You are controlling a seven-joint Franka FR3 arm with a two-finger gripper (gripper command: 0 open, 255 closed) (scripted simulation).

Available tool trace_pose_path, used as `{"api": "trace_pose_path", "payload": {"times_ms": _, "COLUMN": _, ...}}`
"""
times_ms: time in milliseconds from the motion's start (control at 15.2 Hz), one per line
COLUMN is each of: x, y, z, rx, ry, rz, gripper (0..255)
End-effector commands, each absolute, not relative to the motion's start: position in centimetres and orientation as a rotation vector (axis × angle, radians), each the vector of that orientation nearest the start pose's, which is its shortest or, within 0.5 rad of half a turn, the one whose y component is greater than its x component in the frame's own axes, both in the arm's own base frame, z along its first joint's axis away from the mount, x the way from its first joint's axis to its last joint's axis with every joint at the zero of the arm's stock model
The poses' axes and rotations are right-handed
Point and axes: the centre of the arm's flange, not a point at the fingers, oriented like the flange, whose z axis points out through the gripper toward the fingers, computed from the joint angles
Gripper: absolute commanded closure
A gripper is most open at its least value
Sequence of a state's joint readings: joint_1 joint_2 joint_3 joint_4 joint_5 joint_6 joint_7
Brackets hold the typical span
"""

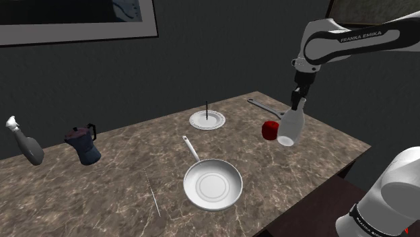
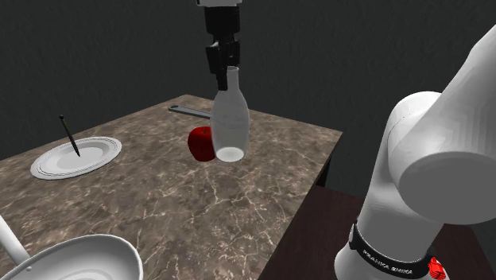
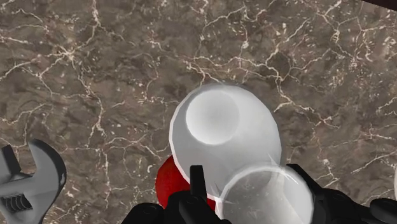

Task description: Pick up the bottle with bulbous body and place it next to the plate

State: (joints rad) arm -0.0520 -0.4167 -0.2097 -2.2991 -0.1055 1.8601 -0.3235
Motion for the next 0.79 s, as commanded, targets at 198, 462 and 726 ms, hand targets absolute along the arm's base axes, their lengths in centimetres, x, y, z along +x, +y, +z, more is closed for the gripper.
{"api": "trace_pose_path", "payload": {"times_ms": 198, "x": 40.7, "y": -12.4, "z": 52.9, "rx": -3.144, "ry": -0.176, "rz": 0.051, "gripper": 255}}
{"api": "trace_pose_path", "payload": {"times_ms": 462, "x": 40.7, "y": -12.4, "z": 55.0, "rx": -3.144, "ry": -0.176, "rz": 0.051, "gripper": 255}}
{"api": "trace_pose_path", "payload": {"times_ms": 726, "x": 40.7, "y": -12.4, "z": 57.1, "rx": -3.144, "ry": -0.176, "rz": 0.051, "gripper": 255}}
